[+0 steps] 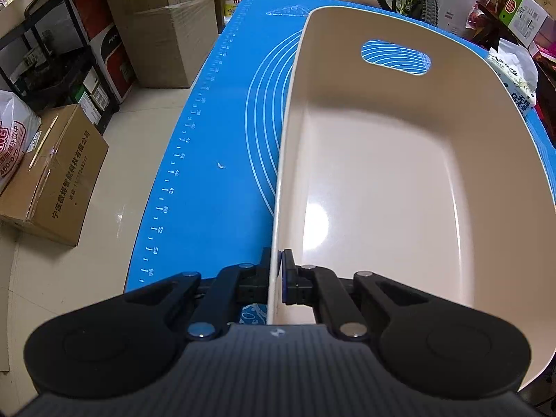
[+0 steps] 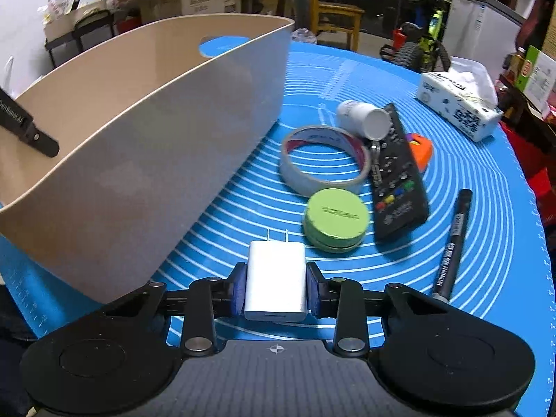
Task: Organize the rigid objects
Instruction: 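Grasp the bin rim with left tool while right tool grasps the white charger, then carry the white charger into the bin and release it with right tool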
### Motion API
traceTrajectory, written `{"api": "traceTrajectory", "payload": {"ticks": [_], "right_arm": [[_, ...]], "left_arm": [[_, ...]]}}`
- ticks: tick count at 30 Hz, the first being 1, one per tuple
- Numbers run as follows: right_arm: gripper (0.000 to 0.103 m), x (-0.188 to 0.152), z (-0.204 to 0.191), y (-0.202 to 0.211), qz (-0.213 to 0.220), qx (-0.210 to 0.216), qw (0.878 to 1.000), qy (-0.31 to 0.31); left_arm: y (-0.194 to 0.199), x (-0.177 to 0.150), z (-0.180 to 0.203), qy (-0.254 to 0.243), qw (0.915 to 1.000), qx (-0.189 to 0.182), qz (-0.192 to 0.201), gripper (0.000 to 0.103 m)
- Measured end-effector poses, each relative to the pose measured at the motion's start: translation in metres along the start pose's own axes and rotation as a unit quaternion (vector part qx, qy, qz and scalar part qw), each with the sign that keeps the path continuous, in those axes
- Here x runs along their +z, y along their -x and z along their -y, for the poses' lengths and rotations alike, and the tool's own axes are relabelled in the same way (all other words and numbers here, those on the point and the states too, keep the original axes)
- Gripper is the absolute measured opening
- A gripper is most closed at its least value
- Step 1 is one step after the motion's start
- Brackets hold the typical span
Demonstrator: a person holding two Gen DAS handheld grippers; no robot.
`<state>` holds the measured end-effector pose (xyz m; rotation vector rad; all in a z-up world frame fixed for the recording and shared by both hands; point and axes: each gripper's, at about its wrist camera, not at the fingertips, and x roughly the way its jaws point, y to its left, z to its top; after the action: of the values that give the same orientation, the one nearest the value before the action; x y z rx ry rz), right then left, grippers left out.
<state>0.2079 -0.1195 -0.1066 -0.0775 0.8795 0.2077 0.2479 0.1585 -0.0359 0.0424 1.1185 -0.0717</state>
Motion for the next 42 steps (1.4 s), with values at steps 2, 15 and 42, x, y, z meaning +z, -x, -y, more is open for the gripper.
{"api": "traceTrajectory", "payload": {"ticks": [2, 15, 42], "right_arm": [[0.042, 0.000, 0.002, 0.003, 0.008, -0.002, 1.000, -0.004], [0.042, 0.042, 0.015, 0.054, 0.103, -0.023, 0.994, -0.013], [0.042, 0.141, -0.133, -0.029, -0.043, 0.051, 0.979, 0.193]], "left_arm": [[0.000, 0.000, -0.001, 0.000, 1.0000, 0.000, -0.001, 0.006], [-0.001, -0.001, -0.001, 0.003, 1.0000, -0.001, -0.002, 0.005], [-0.001, -0.001, -0.003, 0.011, 0.9999, -0.007, -0.006, 0.005]]}}
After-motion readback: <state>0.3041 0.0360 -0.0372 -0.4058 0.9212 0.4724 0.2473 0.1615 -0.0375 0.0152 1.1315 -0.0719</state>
